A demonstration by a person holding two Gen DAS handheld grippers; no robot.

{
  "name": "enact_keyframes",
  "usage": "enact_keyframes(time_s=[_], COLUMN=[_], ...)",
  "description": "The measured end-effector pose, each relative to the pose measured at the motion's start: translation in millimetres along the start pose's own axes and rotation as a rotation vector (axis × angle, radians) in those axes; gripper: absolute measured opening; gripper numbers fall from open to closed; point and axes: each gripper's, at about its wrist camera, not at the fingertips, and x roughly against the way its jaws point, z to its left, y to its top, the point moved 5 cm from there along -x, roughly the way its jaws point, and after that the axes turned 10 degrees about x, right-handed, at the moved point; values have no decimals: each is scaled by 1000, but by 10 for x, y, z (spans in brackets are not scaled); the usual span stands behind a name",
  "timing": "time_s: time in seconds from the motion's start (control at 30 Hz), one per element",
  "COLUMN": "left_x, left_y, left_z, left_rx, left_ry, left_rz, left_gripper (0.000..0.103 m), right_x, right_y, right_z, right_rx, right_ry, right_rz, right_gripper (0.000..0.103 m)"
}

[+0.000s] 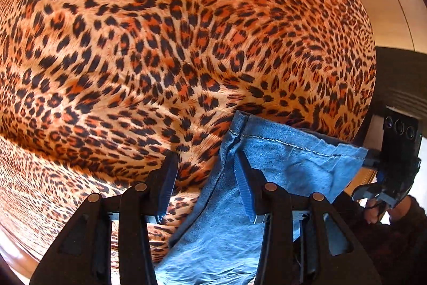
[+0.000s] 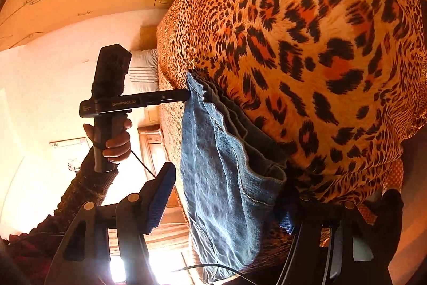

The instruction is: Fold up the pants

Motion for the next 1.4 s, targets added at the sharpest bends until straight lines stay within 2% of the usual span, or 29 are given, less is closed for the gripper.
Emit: enact_keyframes(time_s=[0.07,0.1,0.17,0.23,0.33,0.37,0.4,0.43,0.5,0.57,0.63,0.67,0.7,0.73,0.77,0.83,0.9,1.07,1.13,1.27,1.4], left_x=[-43,-45,-62,-98,-97,-82,-104,-105,-109,-142,-125,-103,-97,-87,-63,-55,15,218,308,537,747], left_y=[15,10,-22,-58,-79,-92,-92,-100,-115,-125,-117,-121,-128,-145,-176,-311,-448,-718,-804,-950,-1270], left_z=[-78,-127,-217,-292,-355,-379,-501,-559,-615,-661,-636,-532,-513,-506,-482,-517,-487,-408,-336,-224,-47], left_rx=[-54,-81,-132,-191,-219,-216,-218,-218,-238,-258,-204,-176,-153,-141,-141,-148,-123,-51,-47,-13,20], left_ry=[9,-9,-8,16,25,4,-22,-52,-21,22,-2,-9,-17,-15,-7,11,-16,-119,-125,-148,-173], left_rz=[17,22,23,26,20,17,19,31,18,-9,-22,-34,-46,-65,-90,-144,-183,-239,-265,-301,-351], left_gripper=[49,60,63,72,71,70,58,38,36,25,20,17,15,14,14,11,9,8,8,8,8], right_x=[-43,-53,-84,-88,-96,-57,32,43,55,40,20,3,-9,-16,-30,-29,-34,-62,-65,-70,-134], right_y=[15,33,38,11,40,21,-12,-17,-34,-37,-52,-55,-58,-66,-75,-107,-119,-132,-145,-173,-229], right_z=[-17,-27,-16,-4,-98,-142,-245,-258,-250,-231,-197,-189,-175,-170,-201,-272,-322,-202,-155,18,356], right_rx=[1,6,6,-4,-21,-22,-21,-20,-18,-11,-4,-2,2,5,0,-47,-90,-52,-39,29,146], right_ry=[11,12,14,19,26,27,27,25,19,8,-7,-19,-40,-72,-117,-152,-126,-145,-146,-168,-185], right_rz=[-9,-11,-16,-19,-22,-22,-20,-22,-30,-42,-53,-59,-64,-68,-67,-62,-73,-73,-76,-67,-33], right_gripper=[69,69,69,69,69,69,69,69,69,69,69,65,62,47,27,10,11,11,11,11,11])
